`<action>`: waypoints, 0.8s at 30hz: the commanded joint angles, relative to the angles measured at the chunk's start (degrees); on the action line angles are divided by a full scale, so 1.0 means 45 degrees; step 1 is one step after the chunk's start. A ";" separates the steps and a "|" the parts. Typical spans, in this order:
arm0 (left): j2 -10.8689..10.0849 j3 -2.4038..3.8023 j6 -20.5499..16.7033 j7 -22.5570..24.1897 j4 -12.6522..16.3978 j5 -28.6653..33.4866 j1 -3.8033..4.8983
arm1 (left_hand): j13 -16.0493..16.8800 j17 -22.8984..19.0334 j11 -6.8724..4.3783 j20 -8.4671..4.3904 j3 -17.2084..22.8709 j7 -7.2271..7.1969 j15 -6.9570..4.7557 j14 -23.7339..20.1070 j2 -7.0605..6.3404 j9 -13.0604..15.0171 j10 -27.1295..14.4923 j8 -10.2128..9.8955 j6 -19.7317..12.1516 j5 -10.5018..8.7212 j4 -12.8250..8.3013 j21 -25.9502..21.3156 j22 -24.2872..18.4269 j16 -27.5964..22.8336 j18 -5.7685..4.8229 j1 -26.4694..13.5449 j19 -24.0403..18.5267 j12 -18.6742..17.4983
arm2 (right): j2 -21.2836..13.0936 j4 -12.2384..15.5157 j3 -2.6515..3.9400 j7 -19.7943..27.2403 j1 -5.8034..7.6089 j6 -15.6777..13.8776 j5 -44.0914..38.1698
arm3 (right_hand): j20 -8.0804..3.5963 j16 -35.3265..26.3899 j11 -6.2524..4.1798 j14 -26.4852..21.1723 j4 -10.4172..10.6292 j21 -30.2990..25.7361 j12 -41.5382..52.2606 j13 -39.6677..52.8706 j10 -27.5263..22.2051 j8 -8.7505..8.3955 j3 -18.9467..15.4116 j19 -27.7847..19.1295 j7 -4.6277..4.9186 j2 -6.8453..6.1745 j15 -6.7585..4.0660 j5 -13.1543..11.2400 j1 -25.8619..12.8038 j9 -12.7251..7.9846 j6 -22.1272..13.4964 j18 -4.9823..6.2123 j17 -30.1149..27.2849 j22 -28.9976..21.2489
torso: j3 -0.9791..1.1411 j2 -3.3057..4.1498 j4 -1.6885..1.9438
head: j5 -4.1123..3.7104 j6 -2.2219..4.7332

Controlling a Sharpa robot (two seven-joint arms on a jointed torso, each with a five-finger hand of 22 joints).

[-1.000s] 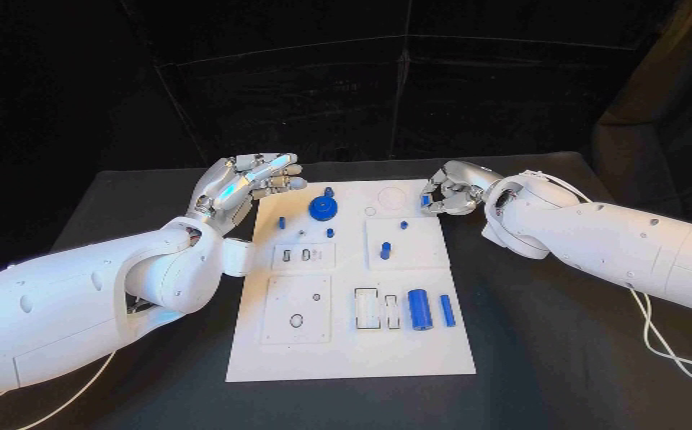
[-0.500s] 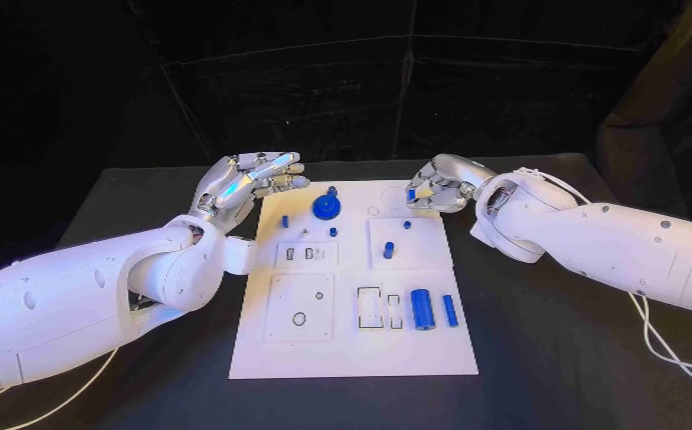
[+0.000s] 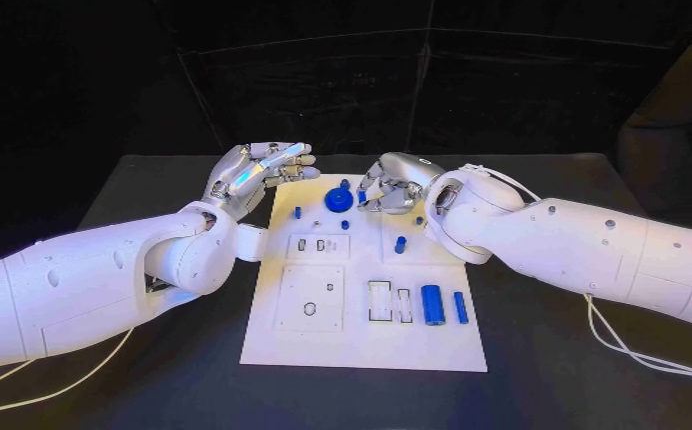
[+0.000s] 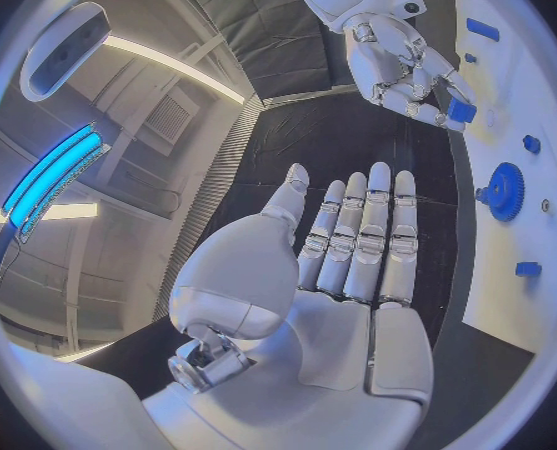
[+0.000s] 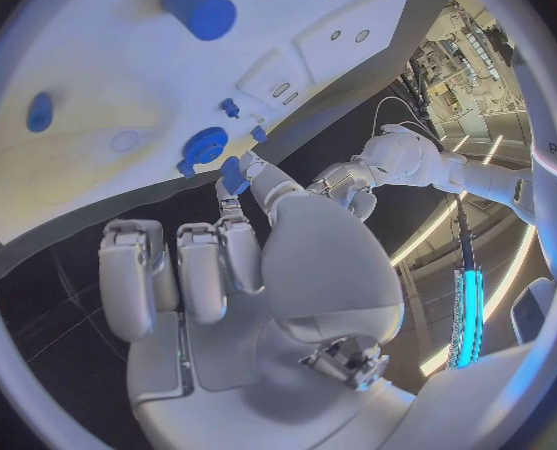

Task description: Assemble the parts on the task board

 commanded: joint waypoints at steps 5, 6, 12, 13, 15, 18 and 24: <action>0.0027 0.0012 -0.0009 0.0284 -0.0102 -0.0191 0.0047 | 0.0008 0.0007 -0.0032 -0.0002 -0.0020 -0.0039 -0.0026 0.0111 0.0105 0.0013 0.0138 -0.0020 0.0108 0.0047 -0.0109 -0.0082 -0.0023 -0.0093 0.0206 -0.0065 0.0118 -0.0072 | 0.0887 -0.0375 -0.0009 -0.0562 -0.0129 0.0997 -0.0871 | -0.0098 -0.0013 -0.0042 0.0936 -0.0008 0.0011 -0.0098 0.0799 -0.0090 0.0016 0.0083 0.0566 -0.0303 0.0050 -0.0105 0.0069 -0.0122 0.0130 0.0275 -0.0059 0.1507 0.2369 | 0.0005 0.0008 -0.0002 | 0.0208 -0.0125; 0.0031 0.0012 -0.0018 0.0286 -0.0112 -0.0196 0.0050 | 0.0007 0.0007 -0.0033 -0.0003 -0.0020 -0.0040 -0.0027 0.0115 0.0105 0.0013 0.0142 -0.0021 0.0110 0.0047 -0.0111 -0.0082 -0.0023 -0.0093 0.0206 -0.0066 0.0120 -0.0073 | 0.1007 -0.0421 -0.0022 -0.0581 -0.0163 0.1078 -0.0927 | -0.0098 -0.0013 -0.0042 0.0936 -0.0008 0.0011 -0.0098 0.0799 -0.0090 0.0016 0.0083 0.0566 -0.0303 0.0050 -0.0105 0.0069 -0.0122 0.0130 0.0275 -0.0059 0.1507 0.2369 | 0.0010 0.0012 -0.0011 | 0.0230 -0.0138; 0.0059 0.0013 -0.0146 0.0350 -0.0131 -0.0202 0.0060 | -0.0002 0.0005 -0.0027 -0.0009 -0.0018 -0.0032 -0.0029 0.0126 0.0106 0.0004 0.0131 -0.0043 0.0100 0.0046 -0.0126 -0.0087 -0.0029 -0.0106 0.0204 -0.0073 0.0133 -0.0106 | 0.1442 -0.0595 -0.0347 -0.0574 -0.0286 0.1339 -0.1356 | -0.0099 -0.0025 -0.0036 0.0930 0.0005 -0.0002 -0.0115 0.0787 -0.0100 0.0002 0.0089 0.0542 -0.0297 0.0047 -0.0102 0.0084 -0.0152 0.0127 0.0268 -0.0052 0.1484 0.2336 | 0.0023 0.0021 0.0007 | 0.0348 -0.0238; 0.0061 0.0013 -0.0195 0.0370 -0.0127 -0.0184 0.0062 | -0.0019 -0.0001 -0.0010 -0.0013 -0.0010 -0.0015 -0.0024 0.0132 0.0113 -0.0009 0.0094 -0.0085 0.0079 0.0047 -0.0156 -0.0102 -0.0042 -0.0136 0.0198 -0.0079 0.0148 -0.0174 | 0.1506 -0.0632 -0.0389 -0.0571 -0.0313 0.1379 -0.1413 | -0.0100 -0.0027 -0.0034 0.0930 0.0015 -0.0001 -0.0134 0.0772 -0.0111 -0.0004 0.0089 0.0544 -0.0294 0.0040 -0.0100 0.0091 -0.0175 0.0126 0.0268 -0.0053 0.1481 0.2340 | 0.0022 0.0016 0.0010 | 0.0359 -0.0250; 0.0062 0.0013 -0.0272 0.0405 -0.0123 -0.0140 0.0063 | -0.0030 -0.0008 0.0005 -0.0012 -0.0004 -0.0001 -0.0014 0.0120 0.0114 -0.0017 0.0061 -0.0113 0.0066 0.0047 -0.0182 -0.0117 -0.0054 -0.0168 0.0193 -0.0082 0.0150 -0.0227 | 0.1612 -0.0696 -0.0450 -0.0566 -0.0370 0.1447 -0.1499 | -0.0100 -0.0027 -0.0034 0.0930 0.0015 -0.0001 -0.0134 0.0772 -0.0111 -0.0004 0.0089 0.0544 -0.0294 0.0040 -0.0100 0.0091 -0.0175 0.0126 0.0268 -0.0053 0.1481 0.2340 | 0.0017 0.0010 0.0000 | 0.0370 -0.0267; 0.0063 0.0013 -0.0330 0.0437 -0.0134 -0.0107 0.0066 | -0.0037 -0.0016 0.0020 -0.0007 0.0005 0.0011 -0.0002 0.0104 0.0118 -0.0022 0.0034 -0.0145 0.0059 0.0046 -0.0213 -0.0139 -0.0069 -0.0209 0.0188 -0.0088 0.0149 -0.0285 | 0.1731 -0.0766 -0.0498 -0.0566 -0.0439 0.1511 -0.1597 | -0.0100 -0.0027 -0.0034 0.0930 0.0015 -0.0001 -0.0134 0.0772 -0.0111 -0.0004 0.0089 0.0544 -0.0294 0.0040 -0.0100 0.0091 -0.0175 0.0126 0.0268 -0.0053 0.1481 0.2340 | 0.0034 0.0003 -0.0024 | 0.0446 -0.0312; 0.0072 0.0013 -0.0352 0.0465 -0.0155 -0.0083 0.0073 | -0.0039 -0.0021 0.0027 -0.0004 0.0009 0.0019 0.0006 0.0092 0.0120 -0.0024 0.0021 -0.0162 0.0055 0.0046 -0.0228 -0.0153 -0.0078 -0.0233 0.0185 -0.0093 0.0146 -0.0315 | 0.1903 -0.0860 -0.0535 -0.0575 -0.0555 0.1613 -0.1700 | -0.0100 -0.0035 -0.0030 0.0926 0.0032 -0.0006 -0.0149 0.0761 -0.0119 -0.0014 0.0092 0.0537 -0.0291 0.0034 -0.0098 0.0109 -0.0212 0.0124 0.0267 -0.0051 0.1466 0.2330 | 0.0023 0.0000 -0.0027 | 0.0485 -0.0337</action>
